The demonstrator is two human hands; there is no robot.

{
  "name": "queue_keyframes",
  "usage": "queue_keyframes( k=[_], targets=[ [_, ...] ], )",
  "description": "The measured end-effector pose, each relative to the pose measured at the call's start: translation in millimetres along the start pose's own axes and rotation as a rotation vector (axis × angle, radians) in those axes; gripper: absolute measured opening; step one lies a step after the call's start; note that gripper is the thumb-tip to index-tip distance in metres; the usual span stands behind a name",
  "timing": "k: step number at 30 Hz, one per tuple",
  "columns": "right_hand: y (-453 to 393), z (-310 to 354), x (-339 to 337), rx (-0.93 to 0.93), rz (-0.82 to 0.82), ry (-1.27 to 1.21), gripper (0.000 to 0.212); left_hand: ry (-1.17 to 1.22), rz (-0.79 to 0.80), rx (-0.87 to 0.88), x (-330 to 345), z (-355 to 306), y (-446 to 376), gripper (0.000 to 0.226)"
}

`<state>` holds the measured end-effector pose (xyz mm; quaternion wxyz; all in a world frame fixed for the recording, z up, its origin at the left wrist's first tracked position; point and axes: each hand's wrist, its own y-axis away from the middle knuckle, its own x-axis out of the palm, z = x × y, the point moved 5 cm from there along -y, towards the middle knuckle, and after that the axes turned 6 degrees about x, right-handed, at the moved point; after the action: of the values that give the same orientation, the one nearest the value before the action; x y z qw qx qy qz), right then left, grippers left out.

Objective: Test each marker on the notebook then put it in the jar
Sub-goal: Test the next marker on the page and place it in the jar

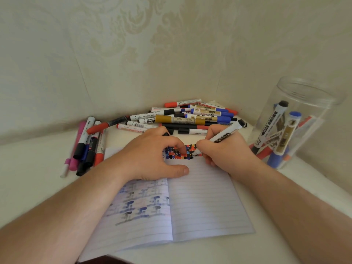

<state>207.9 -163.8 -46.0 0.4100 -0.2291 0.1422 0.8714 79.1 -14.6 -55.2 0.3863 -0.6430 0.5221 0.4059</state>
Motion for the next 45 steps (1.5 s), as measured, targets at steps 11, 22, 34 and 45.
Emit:
queue_keyframes(
  k=[11, 22, 34, 45],
  targets=[
    [-1, -2, -1, 0.024, -0.012, -0.029, 0.015, 0.024, 0.008, -0.011, -1, -3, 2, 0.067],
    [1, 10, -10, -0.17, 0.083, -0.516, 0.028, 0.305, -0.251, 0.018, -9, 4, 2, 0.028],
    [3, 12, -1, -0.244, 0.176, -0.568, 0.023, 0.283, -0.275, 0.078, -13, -3, 6, 0.029],
    [6, 14, 6, -0.205, 0.255, -0.586, 0.008, 0.326, -0.365, 0.141, -16, -1, 4, 0.022]
  ],
)
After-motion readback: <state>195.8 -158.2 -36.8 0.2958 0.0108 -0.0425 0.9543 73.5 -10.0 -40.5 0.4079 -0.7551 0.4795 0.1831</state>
